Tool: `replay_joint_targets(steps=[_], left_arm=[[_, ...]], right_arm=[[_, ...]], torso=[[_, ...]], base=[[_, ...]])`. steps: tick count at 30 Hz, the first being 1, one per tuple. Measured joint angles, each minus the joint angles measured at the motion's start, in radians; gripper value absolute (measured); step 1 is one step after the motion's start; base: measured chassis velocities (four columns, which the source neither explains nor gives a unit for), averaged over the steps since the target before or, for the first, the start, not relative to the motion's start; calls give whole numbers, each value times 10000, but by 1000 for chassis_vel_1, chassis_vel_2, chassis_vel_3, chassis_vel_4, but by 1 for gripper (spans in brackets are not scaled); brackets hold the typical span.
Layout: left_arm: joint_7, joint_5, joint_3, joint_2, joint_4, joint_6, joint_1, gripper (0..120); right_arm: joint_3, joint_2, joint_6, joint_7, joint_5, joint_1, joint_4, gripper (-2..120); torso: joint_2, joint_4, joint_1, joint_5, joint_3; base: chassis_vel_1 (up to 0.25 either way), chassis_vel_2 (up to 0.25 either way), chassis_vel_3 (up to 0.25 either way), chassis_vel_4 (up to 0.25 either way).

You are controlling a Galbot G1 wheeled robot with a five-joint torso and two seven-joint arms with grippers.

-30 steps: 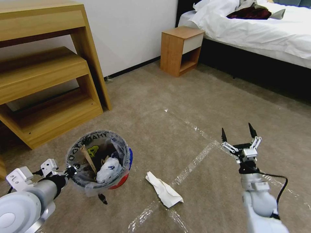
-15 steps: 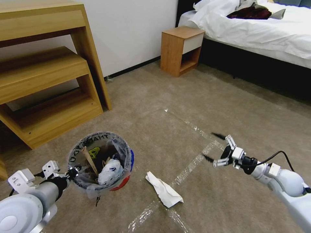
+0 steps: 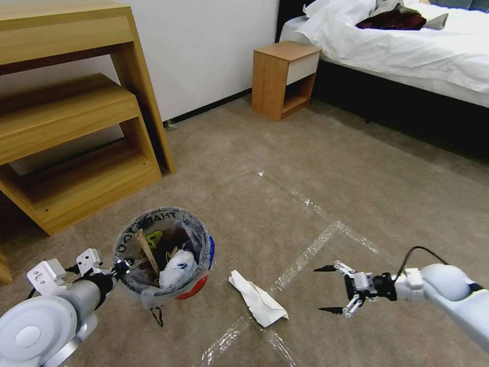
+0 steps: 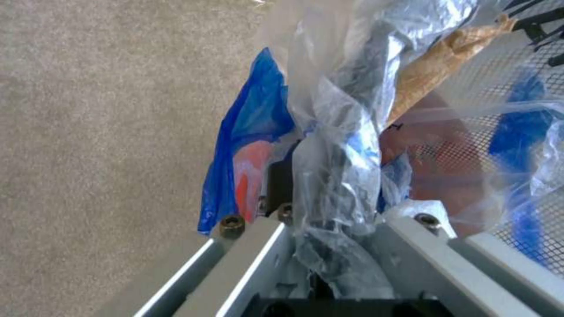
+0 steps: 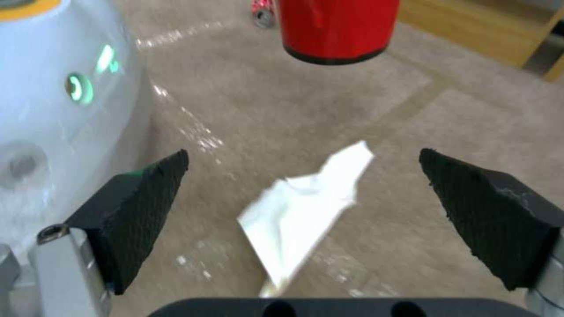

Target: Pick up the trash bin and place the garbage on the floor into it.

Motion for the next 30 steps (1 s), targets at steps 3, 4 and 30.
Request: replay_joint_targets(steps=[3,4,30], left_arm=[[1,21,0,-14,11,0,5,0],[4,37,8,-25,13,0,4,0],[228,593,280,-224,271,0,-20,0]], right_arm=[[-391,115,-135,275,144,3,0,100],[-685,268,-293,424,204,50,-19,100],[-1636,1815,-223,2693,-147,698,-2308,100]], torso=[[0,-4,0,-2,-1],[0,-7,0,0,0],[0,-4,0,-1,-1]], base=[[0,0,0,0],[0,0,0,0],[0,0,0,0]])
